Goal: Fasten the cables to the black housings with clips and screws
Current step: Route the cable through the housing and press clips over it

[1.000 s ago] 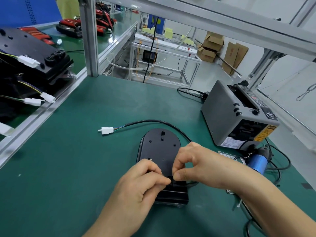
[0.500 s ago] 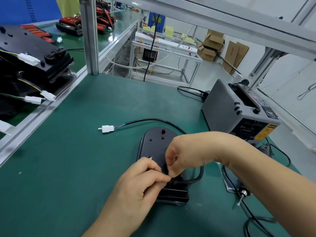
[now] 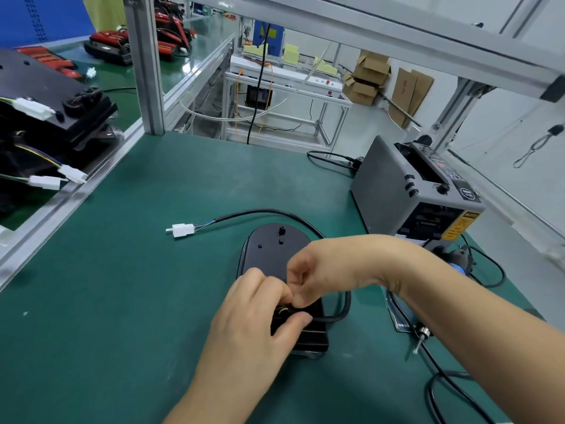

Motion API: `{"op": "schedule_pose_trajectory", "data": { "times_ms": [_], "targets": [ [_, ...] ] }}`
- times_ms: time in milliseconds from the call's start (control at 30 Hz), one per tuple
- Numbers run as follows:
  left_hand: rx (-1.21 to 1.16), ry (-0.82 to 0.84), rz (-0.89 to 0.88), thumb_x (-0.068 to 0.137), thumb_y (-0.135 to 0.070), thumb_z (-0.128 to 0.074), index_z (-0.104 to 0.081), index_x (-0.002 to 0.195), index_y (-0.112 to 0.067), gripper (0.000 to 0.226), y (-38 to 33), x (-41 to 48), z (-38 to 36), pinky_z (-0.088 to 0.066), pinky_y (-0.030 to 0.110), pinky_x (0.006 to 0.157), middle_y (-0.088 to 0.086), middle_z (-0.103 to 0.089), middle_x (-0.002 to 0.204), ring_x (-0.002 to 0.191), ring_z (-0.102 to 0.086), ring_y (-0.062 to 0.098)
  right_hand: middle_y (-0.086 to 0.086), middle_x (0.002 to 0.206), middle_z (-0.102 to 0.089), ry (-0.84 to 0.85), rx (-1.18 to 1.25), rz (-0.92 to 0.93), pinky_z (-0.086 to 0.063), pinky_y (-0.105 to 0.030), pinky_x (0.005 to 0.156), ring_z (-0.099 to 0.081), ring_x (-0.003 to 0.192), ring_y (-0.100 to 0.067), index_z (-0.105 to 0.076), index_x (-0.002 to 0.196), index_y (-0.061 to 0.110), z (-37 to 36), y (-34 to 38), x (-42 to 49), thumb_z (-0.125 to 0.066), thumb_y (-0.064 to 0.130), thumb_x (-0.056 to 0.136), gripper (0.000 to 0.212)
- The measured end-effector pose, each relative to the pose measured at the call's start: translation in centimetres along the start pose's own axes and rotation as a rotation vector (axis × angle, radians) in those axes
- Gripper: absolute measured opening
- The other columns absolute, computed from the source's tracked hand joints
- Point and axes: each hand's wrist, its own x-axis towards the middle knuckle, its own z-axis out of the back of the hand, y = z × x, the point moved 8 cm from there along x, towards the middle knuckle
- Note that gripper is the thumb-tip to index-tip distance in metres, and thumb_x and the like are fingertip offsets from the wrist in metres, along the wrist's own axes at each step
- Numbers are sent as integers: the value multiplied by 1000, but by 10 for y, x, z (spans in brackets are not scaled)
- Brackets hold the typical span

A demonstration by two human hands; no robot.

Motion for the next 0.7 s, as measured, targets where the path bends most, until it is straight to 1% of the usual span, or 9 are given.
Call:
{"op": "schedule_pose_trajectory", "data": {
  "times_ms": [67,100,200,333,467,500,567,633,700],
  "targets": [
    [-11,-15,-32,73,-31,-76,-54,73,-25,23,-1,1,3,-36,18,56,-11,-38,73,69,-41,6,15,76,-65,0,17,8,-42,-19,74,-56,73,3,-63,77,32,1,0,2,-66,34,85,9],
    [-24,-15,-48,75,-34,-72,-54,74,-26,20,-1,2,4,-37,18,57,-11,-36,73,70,-44,9,14,76,-66,0,26,11,-42,-19,76,-56,72,4,-63,76,32,1,0,3,-66,34,86,10],
    [-61,26,-91,80,-43,-57,-59,76,-26,18,-1,1,4,-48,33,66,-11,-37,74,79,-56,17,10,84,-70,8,64,24,-45,-21,82,-58,76,2,-65,80,30,0,-3,3,-68,34,83,6],
    [-60,77,-127,83,-41,-53,-60,78,-26,17,1,-1,3,-50,39,75,-8,-40,76,75,-53,14,10,84,-71,3,103,35,-47,-25,85,-60,77,0,-66,81,26,-1,-6,2,-72,35,79,11],
    [6,99,-226,86,-27,-56,-60,80,-19,11,-6,-3,4,-56,41,74,-5,-45,79,71,-53,17,8,81,-71,17,112,28,-47,-25,86,-59,72,4,-67,81,23,-2,-6,3,-73,32,79,11],
    [51,99,-263,84,-19,-59,-60,81,-18,4,-7,-6,3,-56,41,77,-3,-46,79,71,-55,20,9,78,-71,22,114,25,-46,-23,85,-58,70,5,-67,80,23,-2,-6,3,-73,32,80,11],
    [158,93,-318,78,-3,-63,-62,81,-15,12,-9,-10,1,-55,40,86,0,-47,79,72,-59,24,11,74,-69,32,119,15,-44,-22,84,-57,68,5,-67,80,23,-1,-6,3,-72,32,80,11],
    [216,74,-344,80,-4,-53,-65,81,-13,14,-9,-13,-1,-56,39,83,3,-50,80,77,-63,25,12,73,-68,38,126,11,-43,-20,83,-56,69,4,-68,81,22,-1,-6,3,-72,31,81,10],
    [183,68,-313,84,-13,-48,-66,82,-14,18,-8,-14,1,-58,41,70,6,-53,80,82,-66,24,12,73,-68,41,131,15,-42,-19,82,-56,69,5,-68,82,22,-1,-6,3,-72,31,81,11]
  ]
}}
